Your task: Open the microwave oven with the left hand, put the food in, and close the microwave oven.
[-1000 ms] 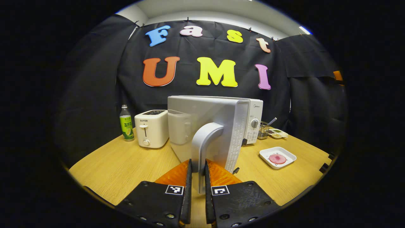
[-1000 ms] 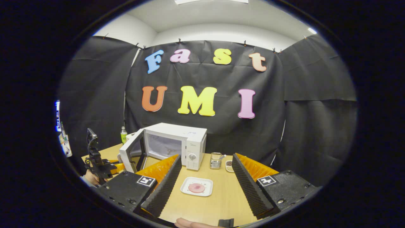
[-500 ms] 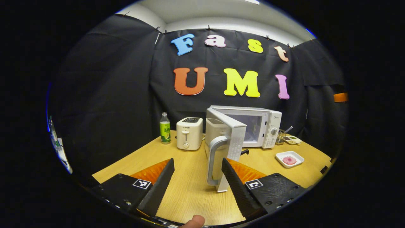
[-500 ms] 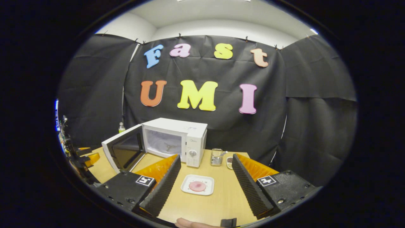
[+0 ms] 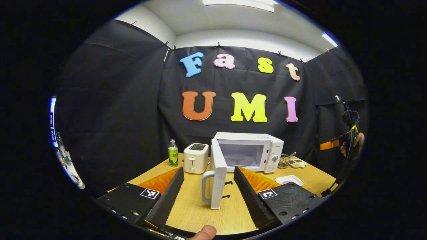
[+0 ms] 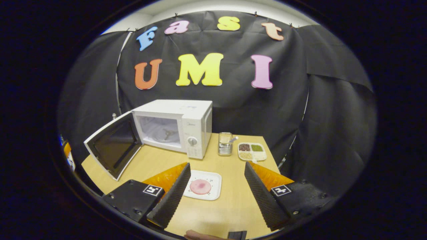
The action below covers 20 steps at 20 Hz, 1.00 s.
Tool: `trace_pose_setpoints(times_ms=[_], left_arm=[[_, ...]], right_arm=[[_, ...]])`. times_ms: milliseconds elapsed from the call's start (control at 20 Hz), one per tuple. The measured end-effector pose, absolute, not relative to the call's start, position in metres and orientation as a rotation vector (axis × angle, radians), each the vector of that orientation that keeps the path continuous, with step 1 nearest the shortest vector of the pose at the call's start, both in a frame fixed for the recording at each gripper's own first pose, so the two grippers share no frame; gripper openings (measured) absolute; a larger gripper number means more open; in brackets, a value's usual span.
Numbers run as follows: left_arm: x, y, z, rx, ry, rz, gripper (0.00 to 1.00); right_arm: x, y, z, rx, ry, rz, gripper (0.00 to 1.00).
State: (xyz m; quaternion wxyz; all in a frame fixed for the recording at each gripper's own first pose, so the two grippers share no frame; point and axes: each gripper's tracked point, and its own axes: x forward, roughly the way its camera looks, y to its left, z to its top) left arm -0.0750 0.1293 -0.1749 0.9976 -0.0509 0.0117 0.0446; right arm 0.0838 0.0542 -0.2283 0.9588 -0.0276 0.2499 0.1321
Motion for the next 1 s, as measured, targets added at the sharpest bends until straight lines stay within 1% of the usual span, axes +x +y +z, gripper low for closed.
trace_pose_setpoints(times_ms=[200, 350, 450, 550, 700, 750, 800, 850, 900, 950, 1000], left_arm=[[-0.070, 0.107, -0.140, -0.115, -0.038, 0.060, 0.92], [-0.057, 0.108, -0.121, -0.136, -0.071, 0.094, 0.92], [-0.051, 0.104, -0.111, -0.144, -0.089, 0.104, 0.92], [-0.044, 0.098, -0.106, -0.150, -0.103, 0.099, 0.92], [-0.037, 0.089, -0.103, -0.146, -0.104, 0.092, 0.92], [-0.034, 0.086, -0.104, -0.135, -0.099, 0.090, 0.92], [-0.032, 0.084, -0.103, -0.127, -0.094, 0.090, 0.92], [-0.032, 0.082, -0.103, -0.122, -0.092, 0.089, 0.92], [-0.030, 0.079, -0.103, -0.118, -0.090, 0.085, 0.92], [-0.029, 0.077, -0.102, -0.115, -0.089, 0.081, 0.92], [-0.029, 0.076, -0.103, -0.113, -0.087, 0.080, 0.92]], right_arm=[[0.118, 0.055, -0.305, 0.026, 0.816, 0.317, 1.00], [0.140, 0.051, -0.346, 0.035, 0.956, 0.330, 0.97], [0.146, 0.054, -0.368, 0.059, 1.026, 0.359, 0.96], [0.151, 0.059, -0.386, 0.078, 1.084, 0.383, 0.92], [0.162, 0.066, -0.408, 0.092, 1.141, 0.402, 0.88], [0.163, 0.069, -0.414, 0.109, 1.161, 0.409, 0.73], [0.164, 0.072, -0.420, 0.121, 1.186, 0.415, 0.71], [0.166, 0.073, -0.426, 0.128, 1.207, 0.418, 0.79], [0.166, 0.075, -0.431, 0.126, 1.230, 0.425, 0.77], [0.166, 0.076, -0.435, 0.127, 1.249, 0.428, 0.71], [0.167, 0.078, -0.438, 0.125, 1.268, 0.434, 0.69]])
